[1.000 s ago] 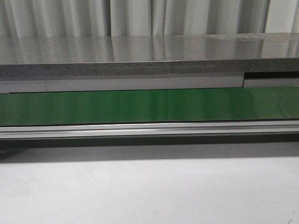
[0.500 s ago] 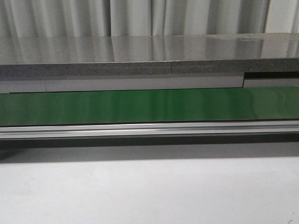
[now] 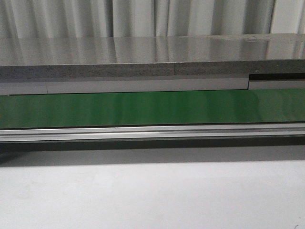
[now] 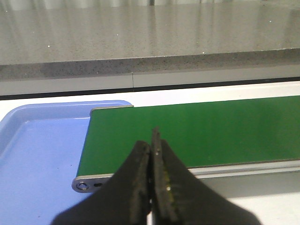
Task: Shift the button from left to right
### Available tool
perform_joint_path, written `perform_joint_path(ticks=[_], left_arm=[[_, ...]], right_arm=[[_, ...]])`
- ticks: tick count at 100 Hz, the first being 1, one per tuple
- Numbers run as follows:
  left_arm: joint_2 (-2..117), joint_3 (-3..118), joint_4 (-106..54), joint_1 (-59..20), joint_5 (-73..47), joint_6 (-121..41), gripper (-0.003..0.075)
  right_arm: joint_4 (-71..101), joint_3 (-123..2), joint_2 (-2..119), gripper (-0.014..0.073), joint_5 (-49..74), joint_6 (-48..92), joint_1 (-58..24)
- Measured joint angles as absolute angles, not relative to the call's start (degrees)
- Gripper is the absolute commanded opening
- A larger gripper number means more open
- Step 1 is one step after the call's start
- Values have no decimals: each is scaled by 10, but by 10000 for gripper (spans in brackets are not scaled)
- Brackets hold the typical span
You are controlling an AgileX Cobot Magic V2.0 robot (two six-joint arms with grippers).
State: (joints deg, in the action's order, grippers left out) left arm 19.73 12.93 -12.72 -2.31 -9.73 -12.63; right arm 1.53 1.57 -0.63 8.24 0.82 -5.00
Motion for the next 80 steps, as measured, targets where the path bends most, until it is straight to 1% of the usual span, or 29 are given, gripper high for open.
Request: perform_joint_path(ticks=[80], left_arm=[[196,129,-119,-23,-97,-126,-21]], right_arm=[[15,16,-6,-67,82,8,-50]])
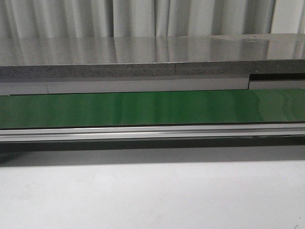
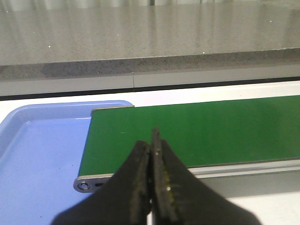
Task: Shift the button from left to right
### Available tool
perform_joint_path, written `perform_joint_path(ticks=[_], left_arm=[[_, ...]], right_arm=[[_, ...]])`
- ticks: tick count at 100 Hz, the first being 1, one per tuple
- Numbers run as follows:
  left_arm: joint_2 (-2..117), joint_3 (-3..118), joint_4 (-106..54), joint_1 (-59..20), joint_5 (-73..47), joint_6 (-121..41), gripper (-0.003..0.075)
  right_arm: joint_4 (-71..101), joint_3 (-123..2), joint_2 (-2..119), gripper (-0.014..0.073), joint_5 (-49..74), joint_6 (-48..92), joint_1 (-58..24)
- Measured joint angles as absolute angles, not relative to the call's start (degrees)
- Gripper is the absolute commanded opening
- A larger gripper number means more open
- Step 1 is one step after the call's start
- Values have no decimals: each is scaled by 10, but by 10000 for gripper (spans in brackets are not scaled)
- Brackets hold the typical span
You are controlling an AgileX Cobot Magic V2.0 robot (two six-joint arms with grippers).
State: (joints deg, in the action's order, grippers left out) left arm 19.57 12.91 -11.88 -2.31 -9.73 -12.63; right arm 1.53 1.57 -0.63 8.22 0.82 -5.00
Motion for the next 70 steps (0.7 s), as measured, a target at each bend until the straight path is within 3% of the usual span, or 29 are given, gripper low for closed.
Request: perform_joint_path(ticks=[30,70], left_arm=[[131,89,-76,-23,-58,-121,-20],[2,-1,47,-23,-59,48,-21]], right_arm=[[15,16,-6,-67,82,8,-50],[15,16,-6,-67,81,8,-50]])
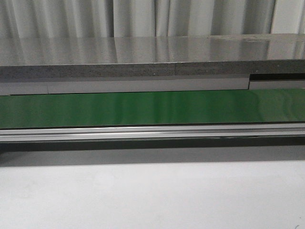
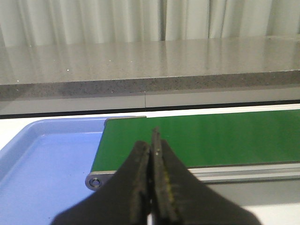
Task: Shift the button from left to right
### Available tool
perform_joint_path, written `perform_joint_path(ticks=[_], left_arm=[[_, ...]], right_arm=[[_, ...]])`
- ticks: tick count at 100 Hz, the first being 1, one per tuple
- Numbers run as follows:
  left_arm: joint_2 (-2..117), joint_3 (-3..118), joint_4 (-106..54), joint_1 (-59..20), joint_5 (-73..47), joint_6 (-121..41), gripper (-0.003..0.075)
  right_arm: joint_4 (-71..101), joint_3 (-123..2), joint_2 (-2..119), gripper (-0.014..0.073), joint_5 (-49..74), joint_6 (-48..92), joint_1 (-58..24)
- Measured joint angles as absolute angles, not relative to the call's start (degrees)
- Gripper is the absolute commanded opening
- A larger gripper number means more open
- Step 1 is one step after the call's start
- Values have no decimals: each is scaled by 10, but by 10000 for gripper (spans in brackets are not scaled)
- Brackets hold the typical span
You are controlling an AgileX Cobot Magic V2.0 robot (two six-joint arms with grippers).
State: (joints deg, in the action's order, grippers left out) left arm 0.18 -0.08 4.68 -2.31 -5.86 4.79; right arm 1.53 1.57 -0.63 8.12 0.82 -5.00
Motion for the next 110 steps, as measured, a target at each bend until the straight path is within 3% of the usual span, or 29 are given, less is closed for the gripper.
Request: perform_joint_path(ticks=[110], left_arm=[[-2,-1,59,-23,-42,73,-21]], right_arm=[[15,16,-6,-67,81,8,-50]])
